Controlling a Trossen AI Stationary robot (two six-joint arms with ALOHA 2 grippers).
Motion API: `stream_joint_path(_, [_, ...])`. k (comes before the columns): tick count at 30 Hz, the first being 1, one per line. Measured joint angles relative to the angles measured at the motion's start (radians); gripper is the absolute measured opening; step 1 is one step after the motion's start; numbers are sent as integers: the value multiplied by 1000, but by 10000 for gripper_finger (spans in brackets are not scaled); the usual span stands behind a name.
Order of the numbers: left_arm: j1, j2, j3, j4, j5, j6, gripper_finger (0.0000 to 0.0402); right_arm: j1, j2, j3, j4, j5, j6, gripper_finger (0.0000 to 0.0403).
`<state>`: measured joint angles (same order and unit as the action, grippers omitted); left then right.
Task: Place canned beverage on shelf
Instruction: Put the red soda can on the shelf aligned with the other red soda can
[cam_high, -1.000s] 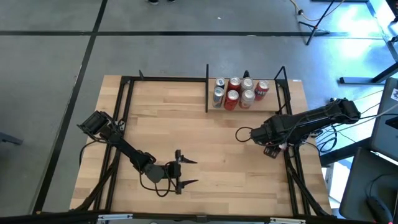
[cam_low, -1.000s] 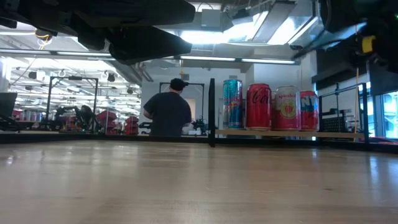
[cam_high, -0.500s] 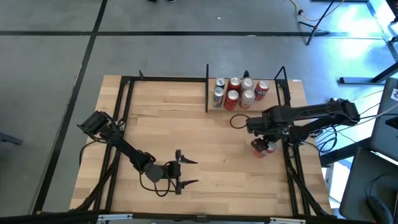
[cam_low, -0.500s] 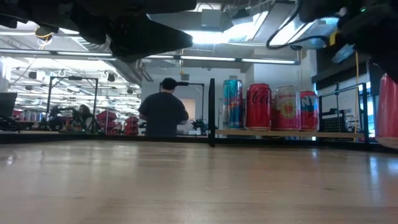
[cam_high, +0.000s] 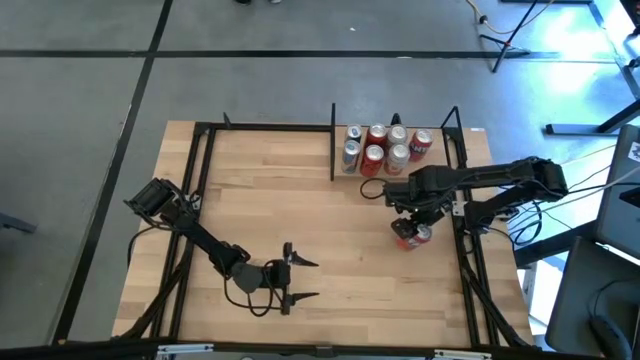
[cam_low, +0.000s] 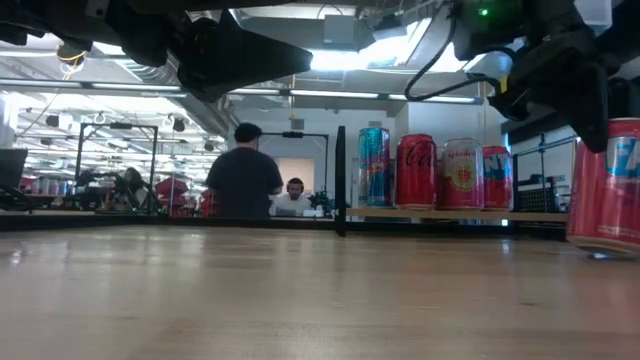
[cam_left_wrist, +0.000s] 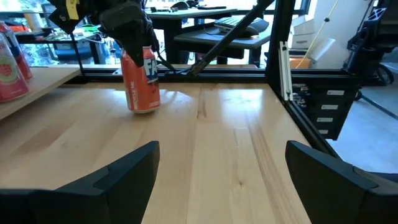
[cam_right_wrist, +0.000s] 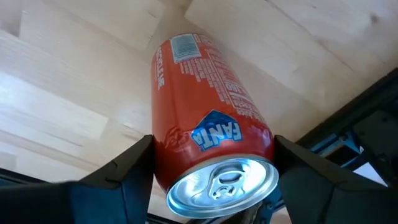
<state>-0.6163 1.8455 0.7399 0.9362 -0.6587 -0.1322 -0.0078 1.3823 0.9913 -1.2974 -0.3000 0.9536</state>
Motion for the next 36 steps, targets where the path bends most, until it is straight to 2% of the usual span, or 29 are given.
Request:
stream_joint_path(6, [0, 0, 0, 1, 0, 0, 331, 0, -8, -3, 2, 0, -9, 266])
stream_joint_path(18, [0, 0, 0, 0, -1, 0, 331, 1, -4, 28, 4, -2, -11, 316])
stream_joint_path(36, [0, 0, 0, 0, -1, 0, 331, 2, -5, 31, 46, -78, -44, 321])
